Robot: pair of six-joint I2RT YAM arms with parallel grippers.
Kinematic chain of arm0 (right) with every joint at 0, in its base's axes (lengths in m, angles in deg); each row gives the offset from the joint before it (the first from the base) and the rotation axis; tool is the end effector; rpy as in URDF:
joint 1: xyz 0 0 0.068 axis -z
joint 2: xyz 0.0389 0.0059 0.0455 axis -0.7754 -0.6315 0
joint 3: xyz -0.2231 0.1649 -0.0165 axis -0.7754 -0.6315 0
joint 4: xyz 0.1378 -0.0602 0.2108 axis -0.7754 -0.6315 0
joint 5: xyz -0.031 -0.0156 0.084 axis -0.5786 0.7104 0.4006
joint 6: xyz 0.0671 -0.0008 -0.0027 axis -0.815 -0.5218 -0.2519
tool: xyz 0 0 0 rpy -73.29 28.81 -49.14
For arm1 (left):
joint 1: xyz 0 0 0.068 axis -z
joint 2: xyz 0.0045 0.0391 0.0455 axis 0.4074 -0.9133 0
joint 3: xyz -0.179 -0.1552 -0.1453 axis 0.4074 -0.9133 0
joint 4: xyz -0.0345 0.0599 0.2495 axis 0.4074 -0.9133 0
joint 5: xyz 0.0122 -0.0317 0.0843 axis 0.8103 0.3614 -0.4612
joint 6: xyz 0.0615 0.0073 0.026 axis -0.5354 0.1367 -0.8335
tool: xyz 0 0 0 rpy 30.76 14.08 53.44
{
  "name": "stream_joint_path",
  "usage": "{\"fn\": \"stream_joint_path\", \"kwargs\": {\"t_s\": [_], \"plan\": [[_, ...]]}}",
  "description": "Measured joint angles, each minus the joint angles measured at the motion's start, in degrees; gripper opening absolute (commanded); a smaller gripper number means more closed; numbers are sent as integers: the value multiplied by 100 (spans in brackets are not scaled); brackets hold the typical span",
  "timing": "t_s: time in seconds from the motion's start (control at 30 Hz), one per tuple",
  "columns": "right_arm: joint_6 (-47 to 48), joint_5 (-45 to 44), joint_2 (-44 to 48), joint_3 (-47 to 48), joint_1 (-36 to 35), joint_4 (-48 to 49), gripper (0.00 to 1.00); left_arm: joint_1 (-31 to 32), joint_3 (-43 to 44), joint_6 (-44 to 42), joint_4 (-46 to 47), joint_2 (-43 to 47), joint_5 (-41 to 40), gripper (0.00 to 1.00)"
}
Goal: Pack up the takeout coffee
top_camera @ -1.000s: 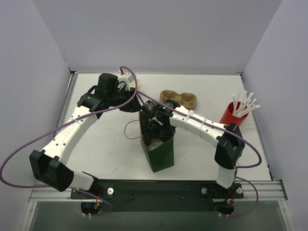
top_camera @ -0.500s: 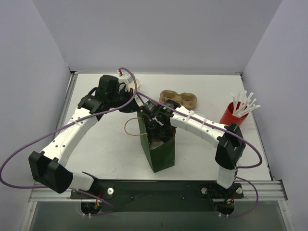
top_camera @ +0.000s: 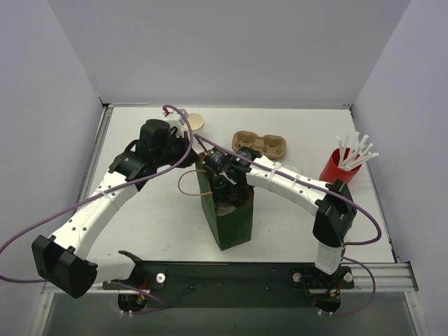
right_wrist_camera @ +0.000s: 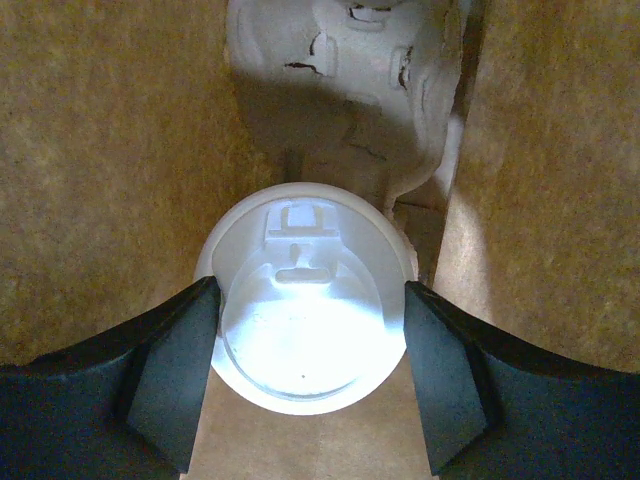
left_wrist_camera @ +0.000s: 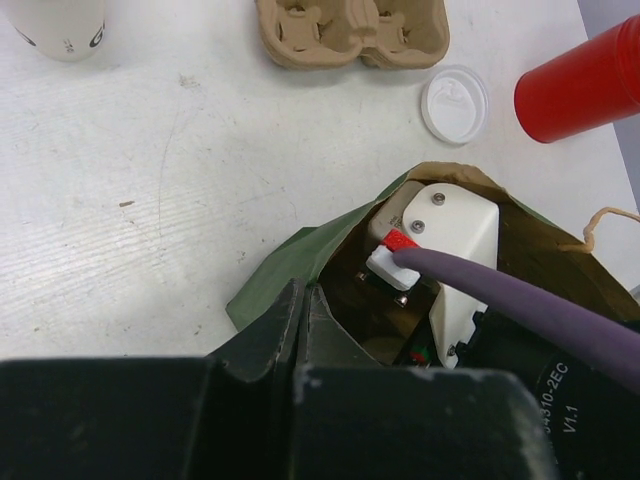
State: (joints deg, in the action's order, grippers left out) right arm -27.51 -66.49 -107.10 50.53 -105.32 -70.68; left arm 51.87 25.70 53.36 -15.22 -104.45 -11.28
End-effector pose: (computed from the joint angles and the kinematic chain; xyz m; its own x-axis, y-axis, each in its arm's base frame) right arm 0.2236 0.3253 0.2688 -0.8847 -0.3120 -0.3463 -0.4326 0.8261 0.3610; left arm 0.2504 -0.1416 0.3587 -0.6492 -0.0922 -0.7550 0.3516 0.8439 -0.4053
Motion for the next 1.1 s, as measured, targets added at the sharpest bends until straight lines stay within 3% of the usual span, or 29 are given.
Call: {"fn": "stream_joint_path", "kwargs": {"t_s": [0.7, 0.9, 1.1], "plan": [[-114, -125, -133, 238, -33, -151, 31, 487, -369, 442, 546, 509, -1003, 0], [-179, -153, -284, 422, -44, -538, 31, 501, -372, 501, 1252, 826, -1261, 0], [-197, -289, -302, 640, -70, -868, 31, 509, -350, 483, 1390, 916, -1349, 0]]}}
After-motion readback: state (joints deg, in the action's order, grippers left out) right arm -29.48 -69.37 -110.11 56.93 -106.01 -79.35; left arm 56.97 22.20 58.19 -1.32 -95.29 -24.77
